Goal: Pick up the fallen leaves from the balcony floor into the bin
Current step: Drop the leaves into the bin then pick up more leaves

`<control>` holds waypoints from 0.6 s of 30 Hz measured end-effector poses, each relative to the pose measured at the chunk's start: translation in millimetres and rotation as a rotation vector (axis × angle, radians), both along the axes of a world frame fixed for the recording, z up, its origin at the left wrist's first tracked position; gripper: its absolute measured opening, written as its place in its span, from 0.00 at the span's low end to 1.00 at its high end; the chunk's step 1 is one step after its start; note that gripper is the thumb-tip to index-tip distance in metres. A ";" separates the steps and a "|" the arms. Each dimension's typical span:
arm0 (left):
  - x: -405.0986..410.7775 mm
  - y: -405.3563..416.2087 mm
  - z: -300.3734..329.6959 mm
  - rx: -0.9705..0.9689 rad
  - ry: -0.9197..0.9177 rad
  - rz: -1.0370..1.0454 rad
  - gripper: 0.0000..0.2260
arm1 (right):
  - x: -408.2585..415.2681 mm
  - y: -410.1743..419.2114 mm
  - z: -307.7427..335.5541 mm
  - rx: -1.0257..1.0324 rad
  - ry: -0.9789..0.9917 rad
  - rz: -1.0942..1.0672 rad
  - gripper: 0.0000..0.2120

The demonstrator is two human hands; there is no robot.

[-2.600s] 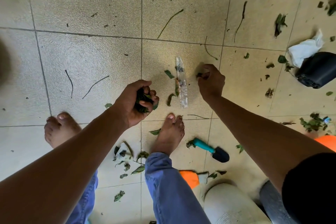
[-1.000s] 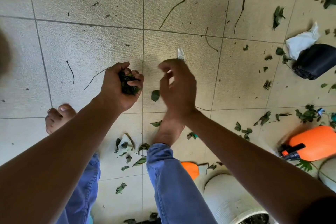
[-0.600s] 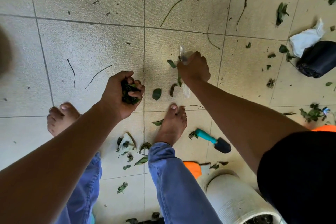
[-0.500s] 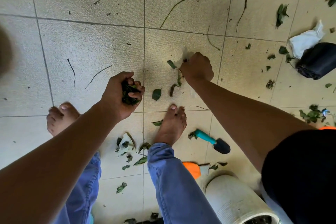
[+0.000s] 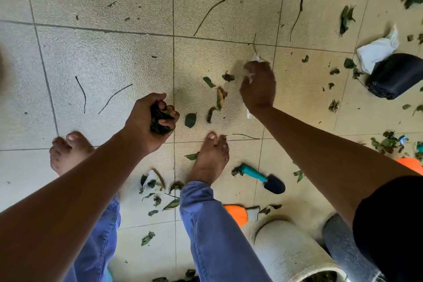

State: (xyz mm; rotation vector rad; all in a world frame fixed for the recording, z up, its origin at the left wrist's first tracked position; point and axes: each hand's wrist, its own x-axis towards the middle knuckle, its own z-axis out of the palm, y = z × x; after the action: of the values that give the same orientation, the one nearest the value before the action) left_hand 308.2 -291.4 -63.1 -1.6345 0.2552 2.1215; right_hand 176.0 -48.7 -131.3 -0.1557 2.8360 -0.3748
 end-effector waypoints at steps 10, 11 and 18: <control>-2.5 8.6 -0.1 0.005 0.000 -0.021 0.17 | 4.1 -21.0 -22.9 -0.011 -0.176 0.134 0.08; -1.9 8.3 -0.6 0.003 0.004 -0.024 0.17 | 2.5 -19.7 -23.7 -0.006 -0.188 0.117 0.07; -0.5 5.1 -2.4 -0.018 0.010 -0.052 0.17 | 28.0 -16.3 -12.2 -0.156 -0.196 -0.148 0.06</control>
State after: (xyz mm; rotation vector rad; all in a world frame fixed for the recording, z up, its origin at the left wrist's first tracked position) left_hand 307.7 -286.3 -65.5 -1.6107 0.3178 2.0946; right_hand 204.0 -65.1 -143.4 0.0585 2.6312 -0.6086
